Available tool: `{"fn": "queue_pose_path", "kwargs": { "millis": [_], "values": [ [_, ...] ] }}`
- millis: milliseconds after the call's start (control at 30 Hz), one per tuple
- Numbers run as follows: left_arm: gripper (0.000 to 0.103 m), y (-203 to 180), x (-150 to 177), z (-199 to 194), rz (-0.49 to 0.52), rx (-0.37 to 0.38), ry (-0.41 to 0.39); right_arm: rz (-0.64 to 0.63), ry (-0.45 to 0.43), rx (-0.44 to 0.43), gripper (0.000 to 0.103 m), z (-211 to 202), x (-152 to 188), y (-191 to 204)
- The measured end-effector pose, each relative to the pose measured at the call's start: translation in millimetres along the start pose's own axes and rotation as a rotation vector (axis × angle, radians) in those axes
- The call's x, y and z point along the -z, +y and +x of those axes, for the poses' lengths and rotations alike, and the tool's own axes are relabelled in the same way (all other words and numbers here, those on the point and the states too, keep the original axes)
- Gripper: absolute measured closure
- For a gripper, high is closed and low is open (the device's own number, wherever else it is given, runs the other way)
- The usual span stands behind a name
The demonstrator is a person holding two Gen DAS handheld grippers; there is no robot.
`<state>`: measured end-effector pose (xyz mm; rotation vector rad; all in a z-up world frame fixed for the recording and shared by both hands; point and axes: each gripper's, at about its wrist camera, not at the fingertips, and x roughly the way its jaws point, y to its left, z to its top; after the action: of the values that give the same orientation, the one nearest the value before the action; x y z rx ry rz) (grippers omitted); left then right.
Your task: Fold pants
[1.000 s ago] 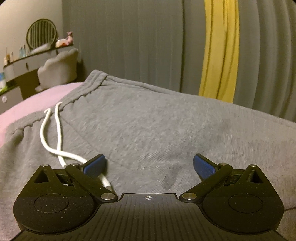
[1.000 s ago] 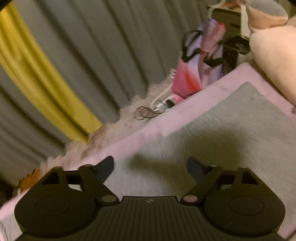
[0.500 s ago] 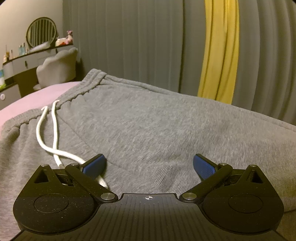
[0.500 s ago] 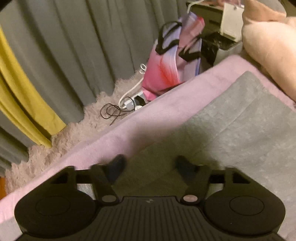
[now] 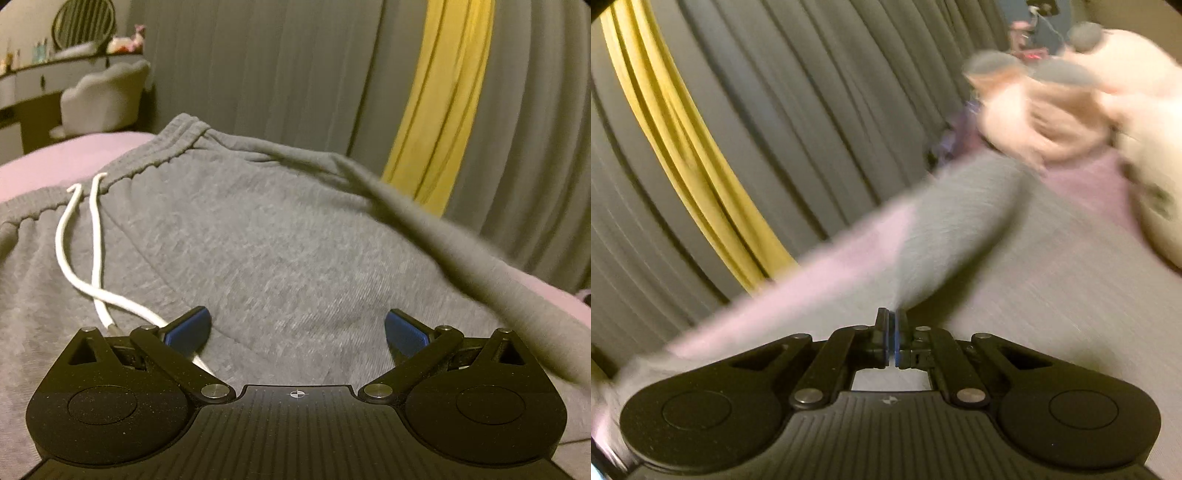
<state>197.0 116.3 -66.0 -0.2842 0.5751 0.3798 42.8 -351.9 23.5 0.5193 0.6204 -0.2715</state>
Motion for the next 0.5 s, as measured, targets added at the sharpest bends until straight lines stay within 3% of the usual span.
{"fn": "queue_pose_path", "kwargs": {
  "millis": [67, 133, 200, 233, 267, 333, 400, 500],
  "values": [
    [0.000, 6, -13, -6, -0.044, 0.033, 0.050, -0.005, 0.059, 0.063, 0.098, -3, 10, -18],
    [0.003, 13, -30, -11, -0.112, 0.094, 0.086, 0.022, 0.060, 0.081, 0.096, -6, 4, -29],
    [0.004, 16, -51, -10, -0.161, 0.171, 0.107, 0.033, 0.018, 0.058, 0.076, -7, -8, -28],
    [0.005, 14, -62, -5, -0.177, 0.211, 0.135, 0.025, 0.004, 0.060, 0.047, -7, -12, -26],
    [0.006, 13, -73, 2, -0.195, 0.248, 0.167, -0.001, -0.010, 0.060, 0.027, -2, -15, -19],
    [0.017, 7, -92, 24, -0.236, 0.326, 0.234, -0.084, -0.008, 0.065, 0.026, 16, -16, -2],
    [0.021, -3, -106, 48, -0.259, 0.364, 0.305, -0.159, 0.023, 0.096, 0.026, 41, -17, 11],
    [0.030, -29, -115, 85, -0.181, 0.348, 0.366, -0.235, 0.054, 0.168, 0.026, 72, -16, 17]
  ]
}}
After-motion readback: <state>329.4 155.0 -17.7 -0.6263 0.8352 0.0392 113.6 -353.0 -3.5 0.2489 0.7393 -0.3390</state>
